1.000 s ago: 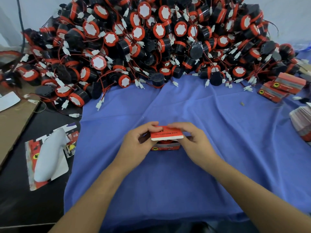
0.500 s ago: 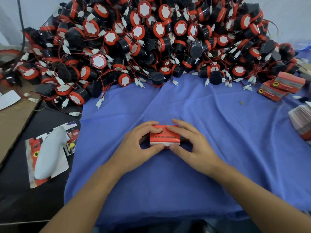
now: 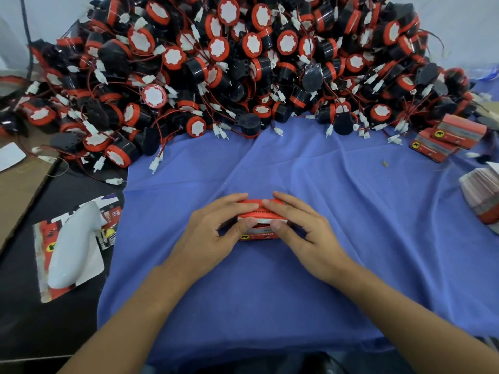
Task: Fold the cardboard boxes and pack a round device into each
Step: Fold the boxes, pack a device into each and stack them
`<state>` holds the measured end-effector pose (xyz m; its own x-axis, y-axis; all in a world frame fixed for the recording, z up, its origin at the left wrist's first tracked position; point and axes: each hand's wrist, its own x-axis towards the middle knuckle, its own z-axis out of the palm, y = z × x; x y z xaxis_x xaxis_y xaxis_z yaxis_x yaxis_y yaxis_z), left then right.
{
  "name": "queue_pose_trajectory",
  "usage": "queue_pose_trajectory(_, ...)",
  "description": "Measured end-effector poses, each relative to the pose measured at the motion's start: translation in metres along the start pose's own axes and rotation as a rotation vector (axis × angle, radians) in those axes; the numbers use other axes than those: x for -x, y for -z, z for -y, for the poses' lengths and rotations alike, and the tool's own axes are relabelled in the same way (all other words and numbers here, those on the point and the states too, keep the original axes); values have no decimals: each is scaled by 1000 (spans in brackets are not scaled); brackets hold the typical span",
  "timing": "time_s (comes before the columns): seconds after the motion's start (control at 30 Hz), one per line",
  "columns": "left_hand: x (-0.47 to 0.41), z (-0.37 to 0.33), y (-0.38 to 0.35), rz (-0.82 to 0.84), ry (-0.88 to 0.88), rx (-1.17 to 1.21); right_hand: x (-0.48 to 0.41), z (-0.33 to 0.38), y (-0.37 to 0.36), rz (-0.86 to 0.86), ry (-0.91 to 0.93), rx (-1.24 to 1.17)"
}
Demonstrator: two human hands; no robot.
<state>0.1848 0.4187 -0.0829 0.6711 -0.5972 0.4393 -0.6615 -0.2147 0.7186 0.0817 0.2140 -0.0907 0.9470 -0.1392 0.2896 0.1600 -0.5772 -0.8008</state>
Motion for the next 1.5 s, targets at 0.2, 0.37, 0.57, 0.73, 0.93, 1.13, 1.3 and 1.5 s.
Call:
queue_pose_trajectory(0.2,7,-1,0,-10,-135,-221,0,2,1,43,-11,5)
queue_pose_trajectory(0.37,12,-7,0,9,-212,-419,5,6,0,-28,110,151)
queue_pose_trajectory(0.57,23,-28,-6,64,-168,-739,13,11,-12,-198,291,555)
queue_pose_trajectory(0.73,35,-48,-13,189,-66,-871,16,15,-17,-268,319,695)
queue_pose_trajectory(0.93,25,-54,-25,19,230,-310,17,14,-15,-210,195,495)
queue_pose_trajectory(1.13,-6,-51,-60,-347,462,195,6,11,4,-439,-205,-40)
queue_pose_trajectory(1.3,-59,-59,-90,-317,457,297,3,0,41,-539,-343,-213)
queue_pose_trajectory(1.5,-122,-85,-152,-30,341,351,-11,-24,104,-713,-443,-237)
